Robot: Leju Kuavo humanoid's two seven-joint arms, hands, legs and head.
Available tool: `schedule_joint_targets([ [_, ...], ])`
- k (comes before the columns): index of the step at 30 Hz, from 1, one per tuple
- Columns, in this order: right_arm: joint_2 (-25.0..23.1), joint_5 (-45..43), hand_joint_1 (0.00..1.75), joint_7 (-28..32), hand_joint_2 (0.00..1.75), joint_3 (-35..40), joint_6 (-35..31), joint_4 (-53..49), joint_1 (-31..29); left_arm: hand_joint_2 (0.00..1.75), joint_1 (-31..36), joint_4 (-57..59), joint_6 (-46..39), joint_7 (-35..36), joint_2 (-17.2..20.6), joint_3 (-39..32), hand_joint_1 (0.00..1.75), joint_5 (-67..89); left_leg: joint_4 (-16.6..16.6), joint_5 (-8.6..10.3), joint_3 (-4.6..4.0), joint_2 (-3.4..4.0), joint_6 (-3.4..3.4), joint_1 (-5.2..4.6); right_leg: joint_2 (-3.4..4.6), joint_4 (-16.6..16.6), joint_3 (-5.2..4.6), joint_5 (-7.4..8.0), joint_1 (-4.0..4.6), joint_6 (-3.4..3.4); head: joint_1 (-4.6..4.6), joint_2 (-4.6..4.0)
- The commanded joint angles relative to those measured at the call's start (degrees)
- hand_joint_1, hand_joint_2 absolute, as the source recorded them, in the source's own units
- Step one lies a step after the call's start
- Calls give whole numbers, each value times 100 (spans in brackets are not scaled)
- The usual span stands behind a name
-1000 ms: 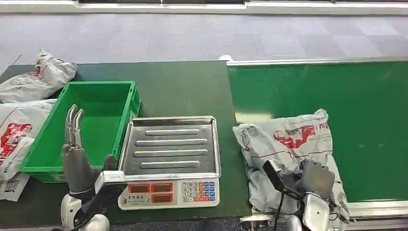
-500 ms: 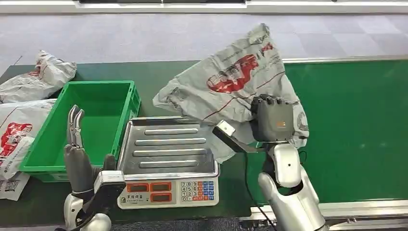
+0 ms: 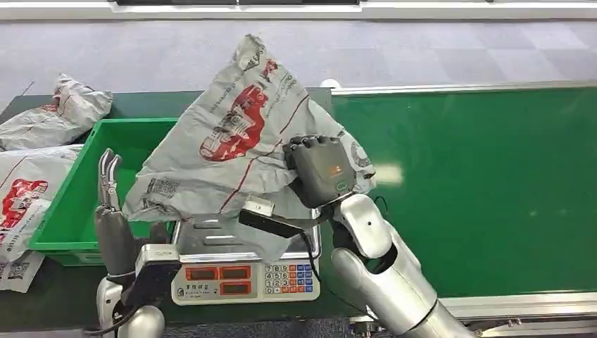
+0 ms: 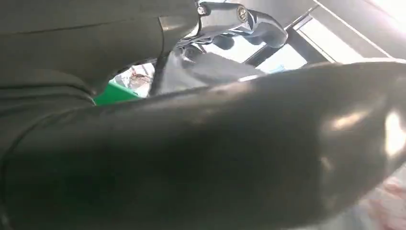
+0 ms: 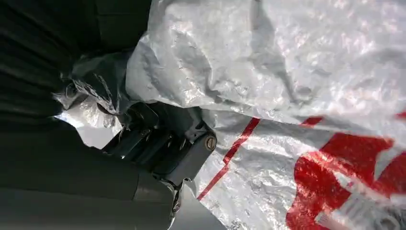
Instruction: Moved the parcel from conveyor to table for the left to box.
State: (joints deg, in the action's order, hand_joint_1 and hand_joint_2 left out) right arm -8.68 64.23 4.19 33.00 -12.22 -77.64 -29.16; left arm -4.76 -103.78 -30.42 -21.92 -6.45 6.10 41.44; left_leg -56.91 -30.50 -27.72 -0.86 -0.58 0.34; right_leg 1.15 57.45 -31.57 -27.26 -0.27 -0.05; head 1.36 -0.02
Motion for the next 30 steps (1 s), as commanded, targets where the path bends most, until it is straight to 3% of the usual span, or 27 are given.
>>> schedule_joint_targets([
  [1, -293, -1608, 175, 599, 175, 276, 460, 1960, -510, 0, 156, 273, 10, 78, -5, -54, 0, 57, 5, 4, 3, 11, -1, -2, 2, -2, -1, 5, -2, 1, 2, 0],
  [4, -388, -1883, 175, 824, 175, 214, 394, 2549, -567, 0, 174, 212, 44, 113, -4, -57, 0, 104, 6, 4, 4, 12, -1, -2, 3, -2, 0, 5, -2, 0, 0, 0],
  [15, -416, -2188, 175, 555, 175, -70, 717, 3418, -558, 0, 65, 13, 74, 338, 56, 2, 0, 269, 10, 11, -3, 3, -1, -2, -12, -9, -3, 8, -2, 1, 2, 0],
  [16, -416, -2188, 9, 555, 175, -70, 717, 3418, -558, 0, 65, 13, 74, 338, 56, 2, 0, 269, 6, 8, -3, 0, -1, -2, -12, -6, -3, 6, -1, 1, 2, 0],
  [17, -422, -2175, 0, 506, 175, -114, 680, 3484, -564, 0, 74, 31, 84, 350, 74, 19, 0, 279, 10, 14, -9, -1, -1, -3, -16, -9, -8, 11, -2, 2, 2, 0],
  [20, -365, -1989, 0, 403, 175, -222, 398, 3400, -523, 0, 87, 34, 31, 378, 70, 52, 0, 305, 1, 4, -4, 2, -1, -2, -7, -1, -5, 3, -1, 0, 2, 0],
  [30, -134, -2154, 0, 500, 175, -608, 653, 2494, -393, 0, 116, 54, 23, 370, 51, 40, 0, 309, 2, 12, -17, -6, -1, -3, -22, -5, -15, 8, -2, 1, 2, 0],
])
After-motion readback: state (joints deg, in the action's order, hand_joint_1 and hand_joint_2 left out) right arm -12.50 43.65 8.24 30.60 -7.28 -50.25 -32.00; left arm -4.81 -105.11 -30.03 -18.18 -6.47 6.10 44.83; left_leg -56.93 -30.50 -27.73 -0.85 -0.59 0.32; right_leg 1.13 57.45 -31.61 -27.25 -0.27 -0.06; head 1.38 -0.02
